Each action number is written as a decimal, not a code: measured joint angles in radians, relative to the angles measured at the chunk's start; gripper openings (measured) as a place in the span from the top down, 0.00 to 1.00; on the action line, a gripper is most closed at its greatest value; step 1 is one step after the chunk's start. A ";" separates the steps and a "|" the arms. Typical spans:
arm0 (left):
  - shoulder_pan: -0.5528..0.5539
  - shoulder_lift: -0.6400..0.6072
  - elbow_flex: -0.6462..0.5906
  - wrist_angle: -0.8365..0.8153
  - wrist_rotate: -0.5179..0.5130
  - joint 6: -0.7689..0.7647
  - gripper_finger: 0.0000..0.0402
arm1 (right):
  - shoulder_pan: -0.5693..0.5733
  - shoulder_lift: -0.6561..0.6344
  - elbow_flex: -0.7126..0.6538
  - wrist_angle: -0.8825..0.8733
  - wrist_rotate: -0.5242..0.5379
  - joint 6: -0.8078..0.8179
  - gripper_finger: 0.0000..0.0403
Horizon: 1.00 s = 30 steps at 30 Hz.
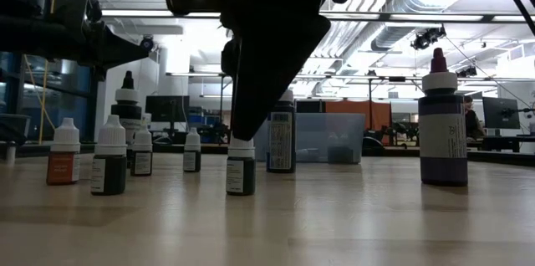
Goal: Pick & Place food coloring
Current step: Put the small black food coloring bottle into the black bin
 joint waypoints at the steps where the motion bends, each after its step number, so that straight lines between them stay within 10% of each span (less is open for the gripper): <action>1: 0.000 0.000 0.000 0.000 0.000 0.000 1.00 | 0.001 0.000 0.000 0.000 0.000 0.000 0.53; 30: 0.000 0.000 0.000 0.000 0.000 0.000 1.00 | 0.009 0.025 0.000 0.031 -0.059 0.021 0.82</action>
